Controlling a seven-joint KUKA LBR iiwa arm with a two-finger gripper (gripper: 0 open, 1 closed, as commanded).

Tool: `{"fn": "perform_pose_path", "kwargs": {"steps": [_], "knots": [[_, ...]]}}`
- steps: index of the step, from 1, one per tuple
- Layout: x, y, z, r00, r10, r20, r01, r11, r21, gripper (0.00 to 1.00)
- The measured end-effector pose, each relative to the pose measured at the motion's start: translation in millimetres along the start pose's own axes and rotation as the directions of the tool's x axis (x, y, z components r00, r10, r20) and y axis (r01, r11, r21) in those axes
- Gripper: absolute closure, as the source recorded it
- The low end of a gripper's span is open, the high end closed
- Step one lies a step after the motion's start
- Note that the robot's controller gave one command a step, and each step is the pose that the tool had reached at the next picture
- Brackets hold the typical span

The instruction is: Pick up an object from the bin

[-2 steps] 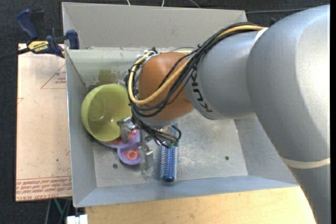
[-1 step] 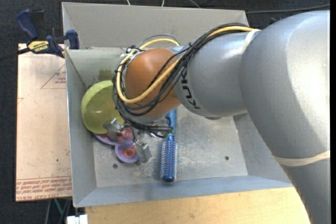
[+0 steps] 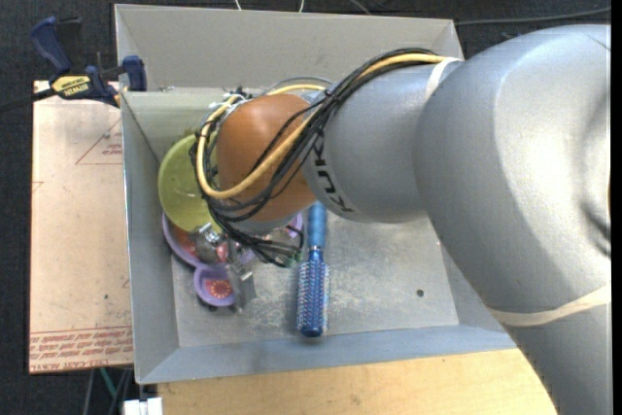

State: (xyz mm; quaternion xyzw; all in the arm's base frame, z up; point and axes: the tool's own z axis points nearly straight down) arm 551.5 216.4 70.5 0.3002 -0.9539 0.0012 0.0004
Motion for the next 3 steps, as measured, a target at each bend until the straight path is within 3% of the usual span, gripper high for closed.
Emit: {"fn": "perform_pose_path", "kwargs": {"steps": [3], "knots": [[0.5,-1.9,-4.1,1.0,0.004,-0.001,-0.004,1.0,0.002,1.0]]}}
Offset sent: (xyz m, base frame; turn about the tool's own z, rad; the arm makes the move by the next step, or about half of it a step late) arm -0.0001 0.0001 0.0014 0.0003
